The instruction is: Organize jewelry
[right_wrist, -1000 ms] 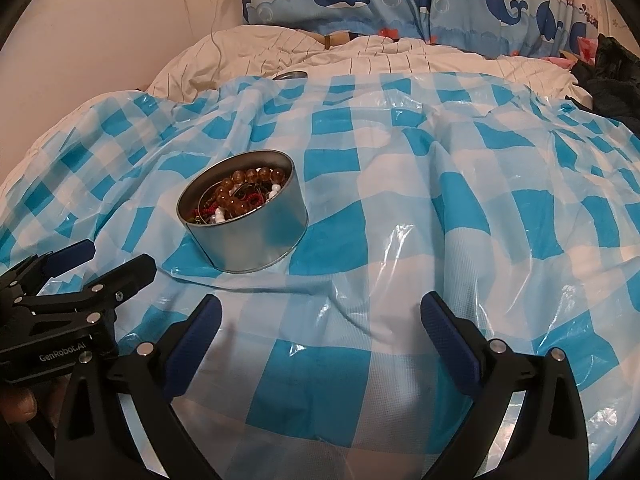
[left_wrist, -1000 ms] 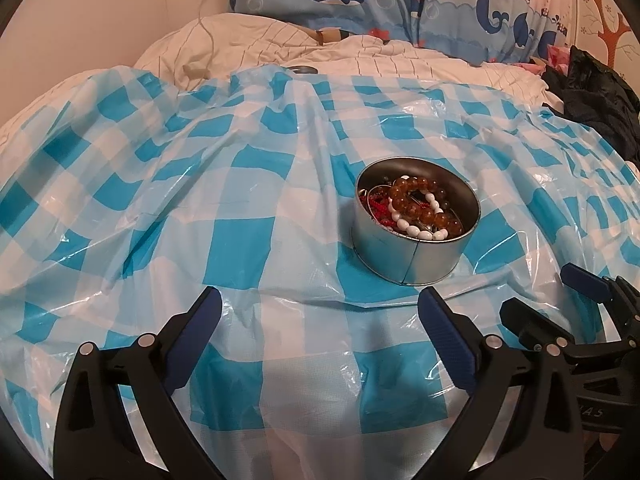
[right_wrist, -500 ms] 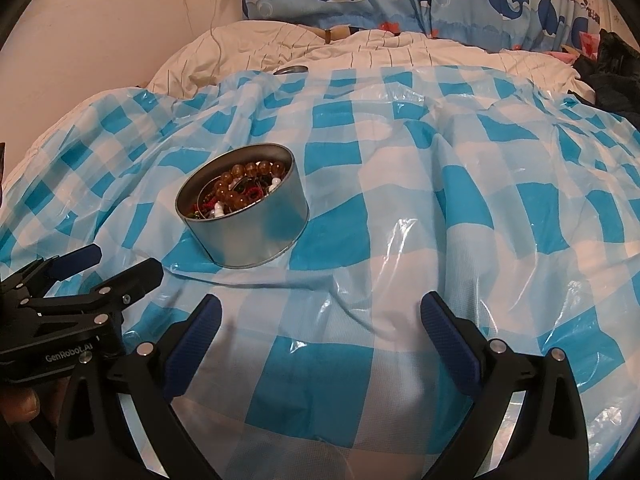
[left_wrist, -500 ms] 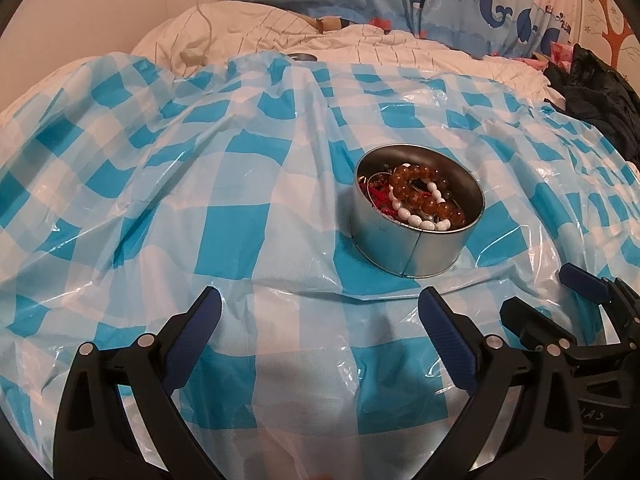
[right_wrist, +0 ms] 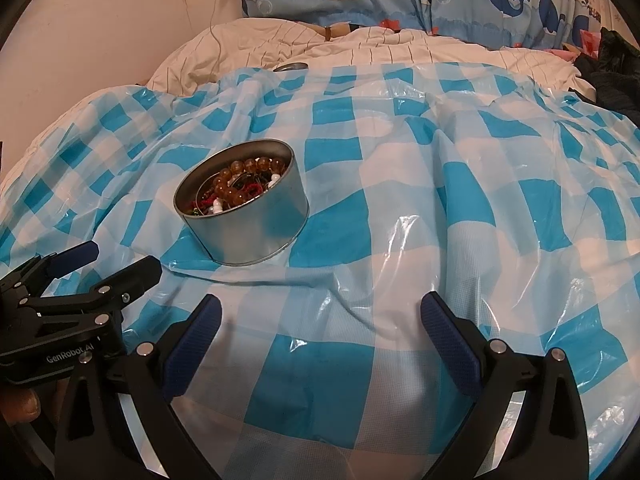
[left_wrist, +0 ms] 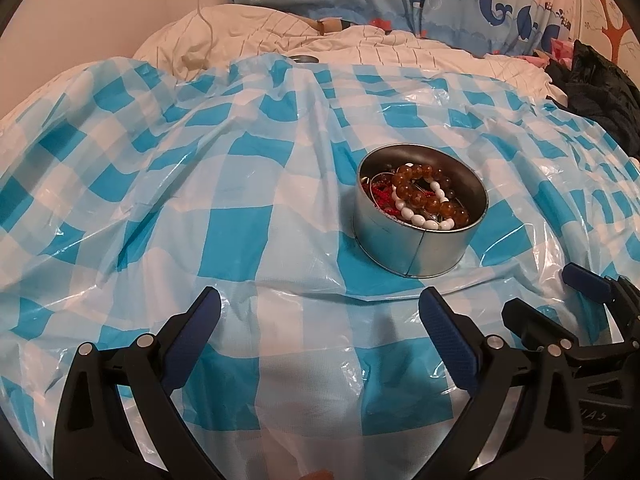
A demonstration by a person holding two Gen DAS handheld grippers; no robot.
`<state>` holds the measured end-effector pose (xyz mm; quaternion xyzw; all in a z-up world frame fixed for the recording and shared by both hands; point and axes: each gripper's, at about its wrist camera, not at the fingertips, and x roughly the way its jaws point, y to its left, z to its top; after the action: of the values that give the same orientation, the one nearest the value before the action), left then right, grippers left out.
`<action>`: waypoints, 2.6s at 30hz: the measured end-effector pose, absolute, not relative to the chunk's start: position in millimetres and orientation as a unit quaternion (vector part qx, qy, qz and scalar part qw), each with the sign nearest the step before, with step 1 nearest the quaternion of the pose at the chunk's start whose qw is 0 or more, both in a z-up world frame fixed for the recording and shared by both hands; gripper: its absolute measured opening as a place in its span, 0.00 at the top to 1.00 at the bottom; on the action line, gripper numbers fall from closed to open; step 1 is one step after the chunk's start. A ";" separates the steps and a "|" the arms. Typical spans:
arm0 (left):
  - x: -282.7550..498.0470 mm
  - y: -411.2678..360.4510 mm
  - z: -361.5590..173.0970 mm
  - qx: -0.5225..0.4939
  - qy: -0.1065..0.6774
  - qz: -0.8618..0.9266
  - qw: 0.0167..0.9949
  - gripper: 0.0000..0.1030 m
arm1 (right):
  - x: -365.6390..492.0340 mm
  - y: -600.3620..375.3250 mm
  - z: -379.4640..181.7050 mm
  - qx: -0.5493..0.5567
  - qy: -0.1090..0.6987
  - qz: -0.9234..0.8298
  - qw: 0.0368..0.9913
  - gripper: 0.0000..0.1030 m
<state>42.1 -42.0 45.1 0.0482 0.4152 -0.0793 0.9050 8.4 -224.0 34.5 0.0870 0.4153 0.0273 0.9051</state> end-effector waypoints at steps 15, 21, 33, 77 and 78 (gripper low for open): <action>46.2 -41.9 43.3 0.067 0.425 -0.076 0.899 0.08 | 8.7 -222.8 32.9 0.086 0.417 0.027 0.904 0.07; 45.4 -44.0 42.3 0.070 0.426 -0.073 0.899 0.08 | 8.2 -221.4 30.8 0.086 0.418 0.027 0.904 0.07; 45.7 -43.9 41.1 0.071 0.427 -0.072 0.898 0.08 | 8.9 -221.9 31.4 0.086 0.419 0.027 0.904 0.07; 46.6 -41.0 36.4 0.073 0.433 -0.068 0.896 0.08 | 10.7 -221.8 31.7 0.086 0.421 0.028 0.903 0.07; 46.6 -39.9 35.8 0.073 0.433 -0.068 0.896 0.08 | 10.5 -221.4 31.3 0.085 0.421 0.028 0.902 0.07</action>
<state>46.6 -39.9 35.8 0.0729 0.4326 -0.0677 0.8961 10.5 -221.4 31.3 0.0855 0.4213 0.0276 0.9025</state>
